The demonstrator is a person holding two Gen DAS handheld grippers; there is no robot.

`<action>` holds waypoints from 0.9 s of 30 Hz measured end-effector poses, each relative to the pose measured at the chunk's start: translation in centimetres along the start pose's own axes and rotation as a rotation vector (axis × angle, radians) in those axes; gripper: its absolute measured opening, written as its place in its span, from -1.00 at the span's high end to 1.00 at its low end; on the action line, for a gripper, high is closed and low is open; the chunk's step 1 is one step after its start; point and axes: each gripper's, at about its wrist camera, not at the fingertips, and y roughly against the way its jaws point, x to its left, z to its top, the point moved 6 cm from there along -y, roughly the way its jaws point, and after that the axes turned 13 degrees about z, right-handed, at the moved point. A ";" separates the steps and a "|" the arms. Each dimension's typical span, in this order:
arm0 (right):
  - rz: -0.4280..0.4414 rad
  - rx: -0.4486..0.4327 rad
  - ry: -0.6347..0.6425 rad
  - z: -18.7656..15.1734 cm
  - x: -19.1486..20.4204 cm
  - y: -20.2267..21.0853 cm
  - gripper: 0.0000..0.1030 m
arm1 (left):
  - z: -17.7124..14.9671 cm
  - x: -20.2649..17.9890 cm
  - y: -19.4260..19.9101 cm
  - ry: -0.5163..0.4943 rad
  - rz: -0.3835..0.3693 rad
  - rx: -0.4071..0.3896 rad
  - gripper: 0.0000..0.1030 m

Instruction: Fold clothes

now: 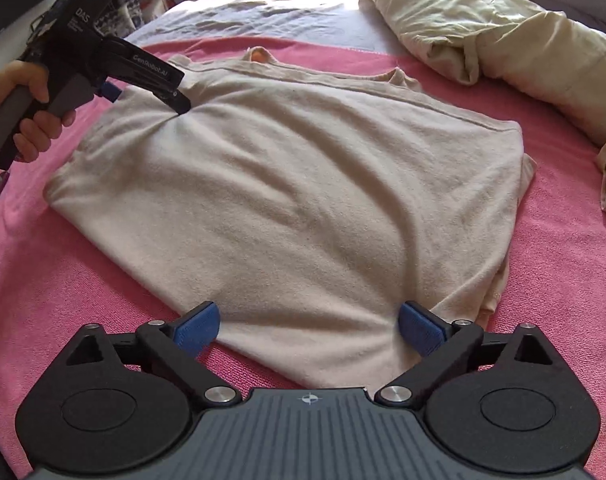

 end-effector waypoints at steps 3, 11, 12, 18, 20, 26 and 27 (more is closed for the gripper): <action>-0.011 0.000 -0.001 -0.1 0.1 -0.1 -1.00 | -0.1 0.3 -0.3 0.016 -0.016 0.018 -1.00; -0.019 -0.012 0.001 -0.3 0.1 -0.1 -1.00 | -0.1 0.5 0.0 0.025 -0.016 0.046 -1.00; -0.020 -0.014 0.002 -0.3 0.0 -0.1 -1.00 | -0.1 0.6 0.2 0.027 -0.006 0.059 -1.00; -0.026 -0.022 0.001 -0.4 -0.1 -0.3 -1.00 | -0.8 0.5 2.6 -0.003 0.076 0.094 -0.92; -0.029 -0.021 -0.002 -0.3 -0.1 -0.3 -1.00 | -1.3 0.3 3.5 -0.025 0.083 0.093 -0.92; -0.038 0.000 -0.012 0.1 -0.1 -0.6 -1.00 | -2.7 -0.5 4.6 -0.072 0.088 0.115 -0.92; -0.040 0.007 -0.015 0.2 -0.1 -0.7 -1.00 | -2.9 -0.6 4.7 -0.079 0.092 0.119 -0.92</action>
